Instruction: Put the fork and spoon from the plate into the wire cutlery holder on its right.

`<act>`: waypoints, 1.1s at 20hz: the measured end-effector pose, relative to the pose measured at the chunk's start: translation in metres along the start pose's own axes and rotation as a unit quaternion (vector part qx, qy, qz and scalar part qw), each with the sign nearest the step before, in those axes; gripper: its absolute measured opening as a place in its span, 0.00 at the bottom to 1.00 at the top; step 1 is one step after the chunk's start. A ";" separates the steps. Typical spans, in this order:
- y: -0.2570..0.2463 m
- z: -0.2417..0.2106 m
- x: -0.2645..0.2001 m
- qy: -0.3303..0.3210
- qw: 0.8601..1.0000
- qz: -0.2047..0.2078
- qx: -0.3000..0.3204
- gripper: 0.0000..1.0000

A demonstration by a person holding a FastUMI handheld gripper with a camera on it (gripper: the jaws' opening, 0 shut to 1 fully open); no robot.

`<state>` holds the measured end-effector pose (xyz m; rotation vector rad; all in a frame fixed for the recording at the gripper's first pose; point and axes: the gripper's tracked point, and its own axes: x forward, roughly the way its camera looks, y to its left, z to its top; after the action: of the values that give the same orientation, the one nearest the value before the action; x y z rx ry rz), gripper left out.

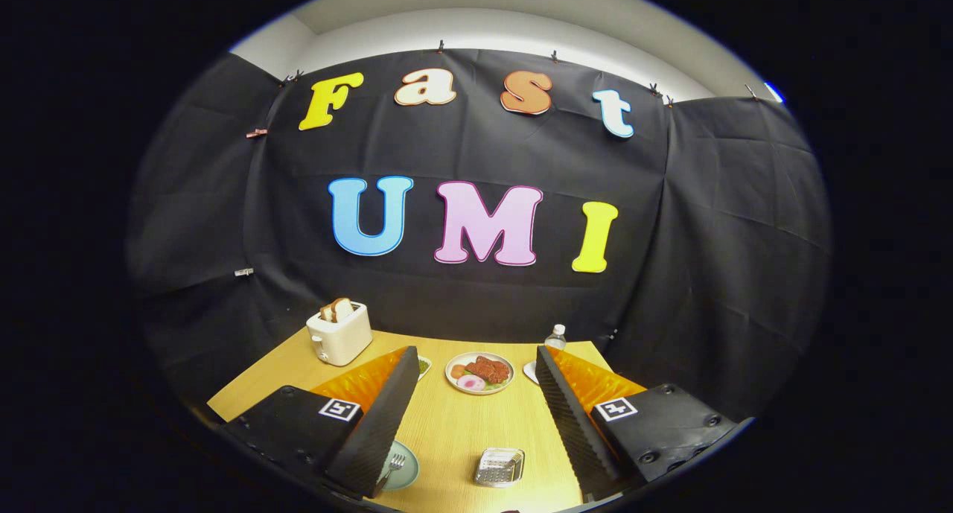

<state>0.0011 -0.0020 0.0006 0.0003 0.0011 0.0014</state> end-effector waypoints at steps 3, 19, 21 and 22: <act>0.001 0.001 0.001 0.000 1.000 0.001 0.000 0.98; 0.143 -0.210 -0.022 0.337 0.924 0.167 0.070 0.99; 0.150 -0.241 -0.021 0.368 0.913 0.165 0.066 0.98; 0.153 -0.256 -0.021 0.381 0.907 0.167 0.059 0.98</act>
<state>-0.0201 0.1514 -0.2558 0.1215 0.7885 0.3460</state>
